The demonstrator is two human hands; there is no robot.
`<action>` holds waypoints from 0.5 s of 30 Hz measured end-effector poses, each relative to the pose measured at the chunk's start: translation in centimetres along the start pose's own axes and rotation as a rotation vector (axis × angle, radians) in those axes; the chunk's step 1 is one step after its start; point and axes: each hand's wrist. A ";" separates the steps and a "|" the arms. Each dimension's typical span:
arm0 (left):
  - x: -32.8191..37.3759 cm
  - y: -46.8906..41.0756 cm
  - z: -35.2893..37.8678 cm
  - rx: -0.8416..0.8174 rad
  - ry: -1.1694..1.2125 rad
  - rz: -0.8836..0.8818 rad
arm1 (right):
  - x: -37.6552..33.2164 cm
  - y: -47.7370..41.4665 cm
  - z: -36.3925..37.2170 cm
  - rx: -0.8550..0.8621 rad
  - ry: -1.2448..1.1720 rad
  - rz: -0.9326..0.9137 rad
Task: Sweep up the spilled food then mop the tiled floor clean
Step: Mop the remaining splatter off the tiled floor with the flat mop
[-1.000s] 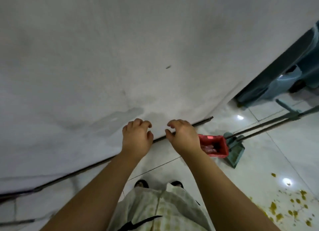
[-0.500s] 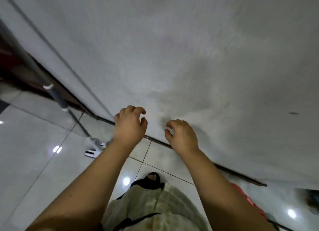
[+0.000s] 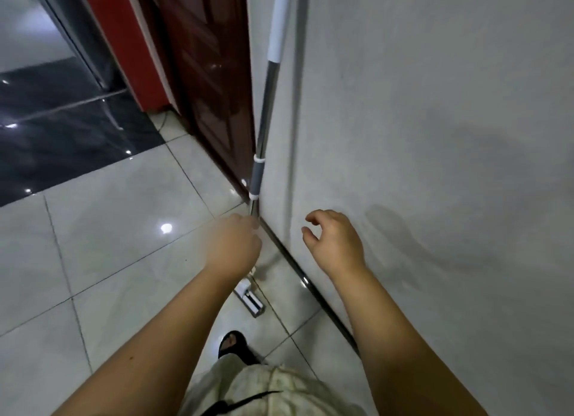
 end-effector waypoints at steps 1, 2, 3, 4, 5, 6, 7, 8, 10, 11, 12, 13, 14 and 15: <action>-1.5 -0.8 -0.3 -0.002 -0.005 -0.015 | -1.5 -1.3 0.6 -0.004 0.006 -0.020; -3.1 -1.7 -0.8 -0.003 -0.009 -0.029 | -3.0 -2.8 1.3 -0.010 0.007 -0.032; -4.6 -2.6 -1.3 -0.002 -0.008 -0.041 | -4.4 -4.2 1.8 -0.016 -0.002 -0.038; -6.0 -3.7 -1.8 0.006 0.001 -0.051 | -5.8 -5.7 2.3 -0.020 -0.020 -0.037; -7.2 -4.8 -2.3 0.020 0.013 -0.057 | -7.0 -7.3 2.8 -0.018 -0.043 -0.034; -8.4 -6.0 -2.8 0.038 0.029 -0.063 | -8.1 -8.8 3.2 -0.013 -0.070 -0.026; -9.4 -7.2 -3.2 0.057 0.048 -0.067 | -9.1 -10.3 3.6 -0.008 -0.096 -0.014; -10.3 -8.5 -3.4 0.067 0.071 -0.069 | -10.0 -11.7 4.0 -0.006 -0.119 0.005; -11.4 -11.3 -3.6 0.070 0.131 -0.057 | -11.4 -14.3 4.5 -0.016 -0.173 0.054; -11.8 -12.7 -3.7 0.063 0.168 -0.044 | -12.0 -15.6 4.6 -0.033 -0.205 0.081; -11.9 -14.0 -3.6 0.051 0.208 -0.032 | -12.5 -16.9 4.5 -0.052 -0.233 0.102; -11.9 -15.4 -3.5 0.040 0.244 -0.023 | -12.8 -18.3 4.3 -0.071 -0.253 0.115; -11.9 -16.7 -3.2 0.029 0.274 -0.015 | -13.0 -19.7 4.0 -0.088 -0.264 0.126; -11.9 -17.9 -2.9 0.025 0.303 -0.009 | -13.2 -21.2 3.7 -0.106 -0.273 0.138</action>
Point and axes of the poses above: each hand's wrist, its own y-axis away from the middle knuckle, its own z-axis out of the palm, x = y × z, and after that the axes turned 13 degrees about z, right-handed
